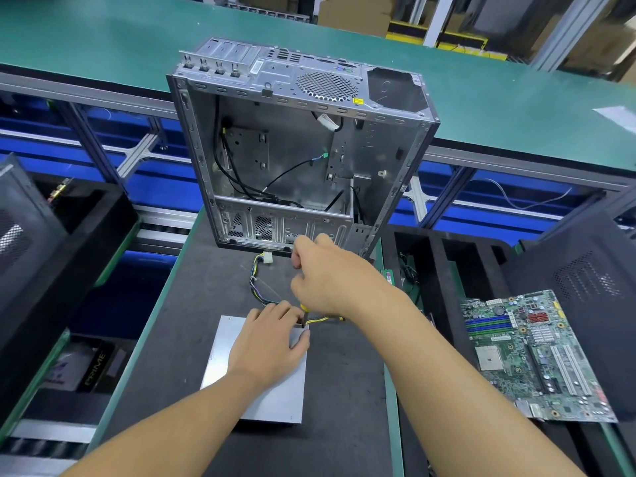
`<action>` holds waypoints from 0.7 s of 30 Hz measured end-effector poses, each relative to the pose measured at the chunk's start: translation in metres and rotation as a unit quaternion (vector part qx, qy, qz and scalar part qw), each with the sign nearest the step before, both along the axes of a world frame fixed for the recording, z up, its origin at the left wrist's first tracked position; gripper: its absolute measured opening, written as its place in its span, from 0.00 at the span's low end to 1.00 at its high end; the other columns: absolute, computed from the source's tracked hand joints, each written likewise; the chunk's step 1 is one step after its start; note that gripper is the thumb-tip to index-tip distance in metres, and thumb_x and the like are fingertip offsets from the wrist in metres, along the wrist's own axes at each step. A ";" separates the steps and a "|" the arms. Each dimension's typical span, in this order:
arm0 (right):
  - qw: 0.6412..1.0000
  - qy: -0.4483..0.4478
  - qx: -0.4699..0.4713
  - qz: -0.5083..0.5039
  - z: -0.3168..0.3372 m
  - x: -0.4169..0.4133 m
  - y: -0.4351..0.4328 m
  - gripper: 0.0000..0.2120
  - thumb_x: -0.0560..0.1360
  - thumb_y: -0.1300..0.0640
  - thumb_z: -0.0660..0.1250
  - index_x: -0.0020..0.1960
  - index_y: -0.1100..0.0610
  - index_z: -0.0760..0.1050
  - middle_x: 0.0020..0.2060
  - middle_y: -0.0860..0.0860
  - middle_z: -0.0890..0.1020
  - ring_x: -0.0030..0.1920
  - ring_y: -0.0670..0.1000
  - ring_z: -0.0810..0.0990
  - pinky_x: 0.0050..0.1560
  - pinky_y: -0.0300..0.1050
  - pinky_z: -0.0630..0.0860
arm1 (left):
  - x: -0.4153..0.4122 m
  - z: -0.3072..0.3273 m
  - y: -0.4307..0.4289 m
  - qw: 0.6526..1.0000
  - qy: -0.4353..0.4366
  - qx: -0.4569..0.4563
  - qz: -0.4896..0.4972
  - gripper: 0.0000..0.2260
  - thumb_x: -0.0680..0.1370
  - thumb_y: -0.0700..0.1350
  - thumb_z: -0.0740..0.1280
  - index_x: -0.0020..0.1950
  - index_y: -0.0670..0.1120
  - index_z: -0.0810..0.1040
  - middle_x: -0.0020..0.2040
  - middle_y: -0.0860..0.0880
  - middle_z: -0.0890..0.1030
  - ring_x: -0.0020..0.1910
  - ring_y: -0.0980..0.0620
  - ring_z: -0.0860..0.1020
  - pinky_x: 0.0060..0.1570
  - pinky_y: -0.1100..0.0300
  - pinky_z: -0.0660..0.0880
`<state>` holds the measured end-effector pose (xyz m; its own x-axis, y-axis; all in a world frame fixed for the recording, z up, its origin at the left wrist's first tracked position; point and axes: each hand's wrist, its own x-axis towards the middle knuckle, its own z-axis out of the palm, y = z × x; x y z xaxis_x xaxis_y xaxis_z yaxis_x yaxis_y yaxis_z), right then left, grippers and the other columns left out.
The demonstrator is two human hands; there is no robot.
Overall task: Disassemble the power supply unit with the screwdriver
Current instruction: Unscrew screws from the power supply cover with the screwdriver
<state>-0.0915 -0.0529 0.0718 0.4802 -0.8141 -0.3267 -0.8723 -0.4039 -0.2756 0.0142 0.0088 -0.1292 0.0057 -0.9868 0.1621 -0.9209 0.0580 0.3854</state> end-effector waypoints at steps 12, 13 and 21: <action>1.000 0.003 0.000 0.001 0.002 0.000 0.000 0.04 0.81 0.54 0.55 0.53 0.54 0.63 0.51 0.53 0.71 0.45 0.60 0.73 0.41 0.51 0.68 | 0.000 0.000 0.000 1.000 0.002 0.014 0.001 0.10 0.78 0.57 0.58 0.52 0.57 0.77 0.49 0.61 0.75 0.49 0.56 0.72 0.52 0.57 0.67; 1.000 0.002 0.023 0.011 0.003 0.000 0.000 0.06 0.79 0.55 0.56 0.55 0.54 0.64 0.52 0.52 0.69 0.47 0.60 0.73 0.42 0.51 0.70 | 0.001 0.000 0.000 1.000 -0.003 0.017 -0.002 0.11 0.78 0.57 0.57 0.53 0.58 0.77 0.50 0.61 0.75 0.50 0.56 0.72 0.52 0.57 0.67; 0.999 0.029 -0.015 -0.034 0.000 0.002 0.002 0.13 0.82 0.42 0.52 0.53 0.52 0.63 0.52 0.53 0.74 0.45 0.58 0.71 0.42 0.51 0.64 | 0.001 0.003 0.000 1.000 -0.005 0.016 -0.008 0.09 0.79 0.56 0.59 0.52 0.56 0.76 0.50 0.60 0.75 0.49 0.55 0.73 0.52 0.56 0.68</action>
